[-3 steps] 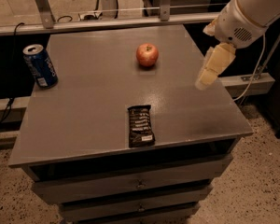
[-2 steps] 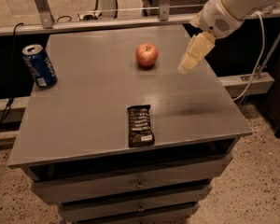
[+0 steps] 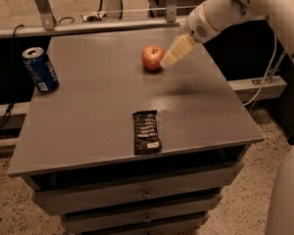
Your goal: Pick apple
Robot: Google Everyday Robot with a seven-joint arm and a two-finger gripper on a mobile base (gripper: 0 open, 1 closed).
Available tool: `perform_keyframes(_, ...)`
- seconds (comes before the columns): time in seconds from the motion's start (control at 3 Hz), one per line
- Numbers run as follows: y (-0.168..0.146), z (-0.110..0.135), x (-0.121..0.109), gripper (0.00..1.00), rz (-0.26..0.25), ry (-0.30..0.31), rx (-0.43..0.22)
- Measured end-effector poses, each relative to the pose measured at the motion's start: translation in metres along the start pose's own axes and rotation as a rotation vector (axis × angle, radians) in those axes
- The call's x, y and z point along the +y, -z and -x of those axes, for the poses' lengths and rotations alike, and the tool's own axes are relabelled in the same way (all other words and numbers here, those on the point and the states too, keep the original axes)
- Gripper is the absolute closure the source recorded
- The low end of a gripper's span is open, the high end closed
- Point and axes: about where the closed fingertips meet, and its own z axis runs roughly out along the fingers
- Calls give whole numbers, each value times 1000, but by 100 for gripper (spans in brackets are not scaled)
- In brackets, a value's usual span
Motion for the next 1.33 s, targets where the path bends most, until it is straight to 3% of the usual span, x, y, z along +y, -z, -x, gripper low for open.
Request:
perform_keyframes(0.33,-36,-3,-12,0,-20,-58,-36)
perform_keyframes(0.67,-64,0,-11,0,9,-115,-63)
perform_keyframes(1.33,-89,2,0,41,72,-172,-82)
